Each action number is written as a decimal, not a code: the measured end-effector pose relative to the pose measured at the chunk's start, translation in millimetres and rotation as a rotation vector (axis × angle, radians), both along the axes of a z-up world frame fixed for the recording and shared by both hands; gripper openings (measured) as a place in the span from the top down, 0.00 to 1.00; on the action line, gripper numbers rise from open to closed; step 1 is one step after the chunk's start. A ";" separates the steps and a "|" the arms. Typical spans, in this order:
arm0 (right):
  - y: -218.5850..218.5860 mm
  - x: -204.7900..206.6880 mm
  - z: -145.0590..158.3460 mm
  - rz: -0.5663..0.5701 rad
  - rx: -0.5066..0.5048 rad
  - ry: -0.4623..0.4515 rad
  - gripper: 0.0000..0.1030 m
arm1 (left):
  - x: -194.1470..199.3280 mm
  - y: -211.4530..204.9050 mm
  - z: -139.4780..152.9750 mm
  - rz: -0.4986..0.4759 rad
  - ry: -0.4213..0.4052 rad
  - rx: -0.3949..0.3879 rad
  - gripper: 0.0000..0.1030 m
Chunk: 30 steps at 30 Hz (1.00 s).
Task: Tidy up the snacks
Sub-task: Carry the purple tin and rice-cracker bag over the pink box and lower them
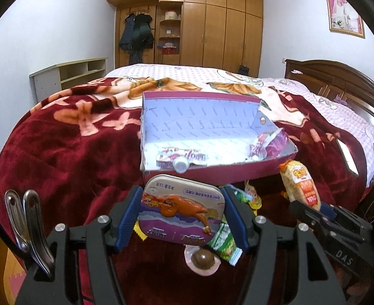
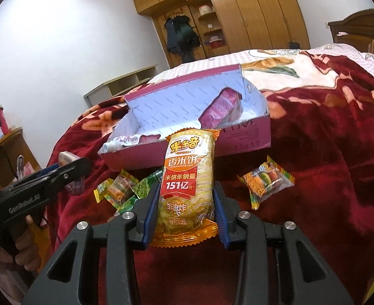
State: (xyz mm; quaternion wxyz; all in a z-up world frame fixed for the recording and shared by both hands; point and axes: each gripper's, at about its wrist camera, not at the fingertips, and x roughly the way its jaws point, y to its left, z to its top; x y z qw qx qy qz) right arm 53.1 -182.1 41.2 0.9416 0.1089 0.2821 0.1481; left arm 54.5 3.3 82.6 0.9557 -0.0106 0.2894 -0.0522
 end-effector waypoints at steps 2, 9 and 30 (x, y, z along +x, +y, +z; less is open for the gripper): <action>-1.4 1.1 3.2 0.000 -0.003 -0.005 0.61 | 7.1 -0.3 3.3 -0.001 0.003 -0.002 0.35; -8.3 14.3 14.6 -0.007 -0.022 -0.016 0.61 | 31.5 1.7 15.0 0.010 -0.007 0.006 0.35; -16.4 76.8 54.0 -0.016 -0.095 -0.094 0.61 | 124.3 -3.2 5.5 0.021 0.003 0.005 0.35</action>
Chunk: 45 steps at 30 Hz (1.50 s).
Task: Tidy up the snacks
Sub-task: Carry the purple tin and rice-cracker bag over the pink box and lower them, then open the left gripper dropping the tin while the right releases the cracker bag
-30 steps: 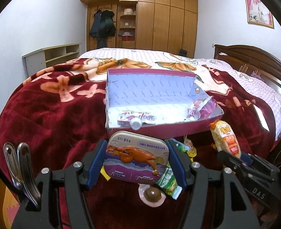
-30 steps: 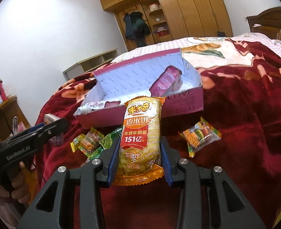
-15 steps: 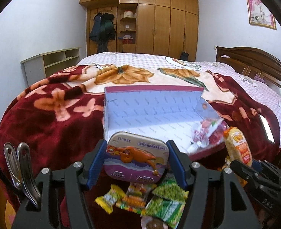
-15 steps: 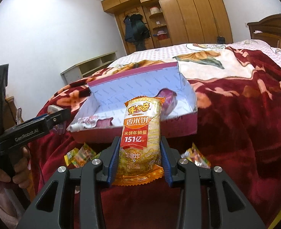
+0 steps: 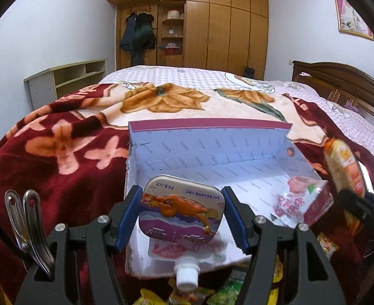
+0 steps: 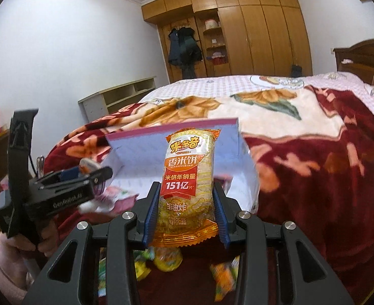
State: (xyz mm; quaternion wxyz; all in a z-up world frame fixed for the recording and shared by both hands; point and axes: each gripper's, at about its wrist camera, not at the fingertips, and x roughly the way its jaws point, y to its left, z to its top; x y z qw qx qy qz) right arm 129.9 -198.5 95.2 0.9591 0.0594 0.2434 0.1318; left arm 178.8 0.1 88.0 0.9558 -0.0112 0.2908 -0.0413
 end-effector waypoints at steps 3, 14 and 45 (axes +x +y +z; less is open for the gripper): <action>-2.4 15.6 1.1 -0.017 -0.007 -0.003 0.61 | 10.4 2.1 -7.0 0.003 0.010 -0.009 0.35; -2.0 58.7 -15.5 -0.036 -0.005 0.049 0.61 | 37.4 8.9 -25.0 0.018 0.052 -0.042 0.35; 10.4 77.5 -41.4 -0.039 0.020 0.121 0.49 | 51.8 11.8 -25.7 0.030 0.066 0.001 0.33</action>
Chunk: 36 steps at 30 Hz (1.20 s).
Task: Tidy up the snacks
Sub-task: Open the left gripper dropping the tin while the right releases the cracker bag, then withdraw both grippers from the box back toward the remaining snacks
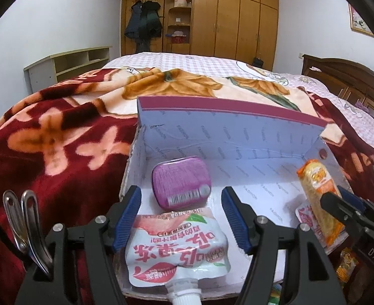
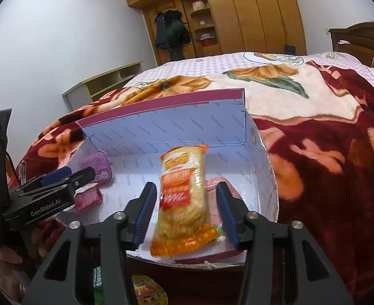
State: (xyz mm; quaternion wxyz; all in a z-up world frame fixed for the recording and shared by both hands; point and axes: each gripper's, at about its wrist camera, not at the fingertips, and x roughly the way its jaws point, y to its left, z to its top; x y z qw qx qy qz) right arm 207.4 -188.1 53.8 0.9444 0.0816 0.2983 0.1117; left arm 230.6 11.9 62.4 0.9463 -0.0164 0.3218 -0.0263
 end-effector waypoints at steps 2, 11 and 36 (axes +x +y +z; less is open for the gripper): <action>-0.3 -0.7 0.8 0.000 0.006 -0.001 0.46 | -1.8 0.7 0.7 0.002 0.002 0.000 0.33; 1.3 -11.8 10.4 0.013 0.008 -0.040 0.41 | -14.8 6.9 7.6 -0.008 0.011 -0.020 0.33; 4.1 -80.9 22.3 0.032 0.074 -0.067 0.40 | -95.7 29.2 21.3 -0.004 0.046 0.076 0.33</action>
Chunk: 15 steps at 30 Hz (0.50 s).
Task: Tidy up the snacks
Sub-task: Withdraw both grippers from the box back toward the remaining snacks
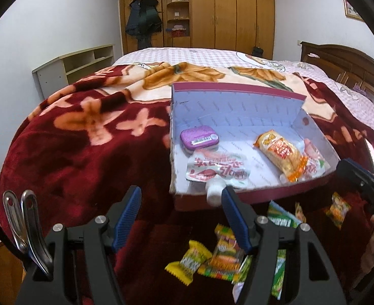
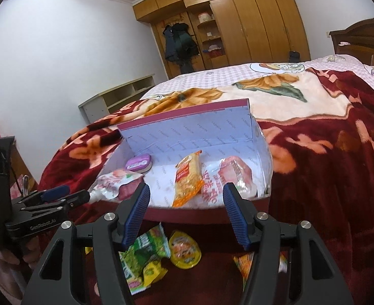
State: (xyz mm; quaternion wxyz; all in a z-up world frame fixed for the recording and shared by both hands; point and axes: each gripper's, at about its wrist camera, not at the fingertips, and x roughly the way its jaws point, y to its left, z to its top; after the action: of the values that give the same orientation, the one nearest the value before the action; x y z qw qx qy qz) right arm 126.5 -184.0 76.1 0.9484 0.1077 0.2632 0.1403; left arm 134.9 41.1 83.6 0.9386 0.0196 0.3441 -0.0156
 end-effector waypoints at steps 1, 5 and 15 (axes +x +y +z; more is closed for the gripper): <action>-0.5 -2.0 -0.2 0.001 0.002 0.001 0.40 | -3.5 0.5 1.1 0.001 -0.002 0.006 0.33; -1.7 -15.0 -0.7 0.002 0.008 0.001 0.40 | -16.0 2.1 5.0 0.002 -0.011 0.036 0.33; -9.6 -44.9 -5.6 -0.005 0.019 0.006 0.40 | -42.8 5.9 -8.3 -0.016 0.038 0.075 0.33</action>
State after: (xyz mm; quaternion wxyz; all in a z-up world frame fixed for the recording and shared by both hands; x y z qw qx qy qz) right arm 81.6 -193.6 70.4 0.9469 0.1180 0.2645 0.1399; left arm 92.1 47.0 75.3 0.9303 0.0572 0.3623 -0.0106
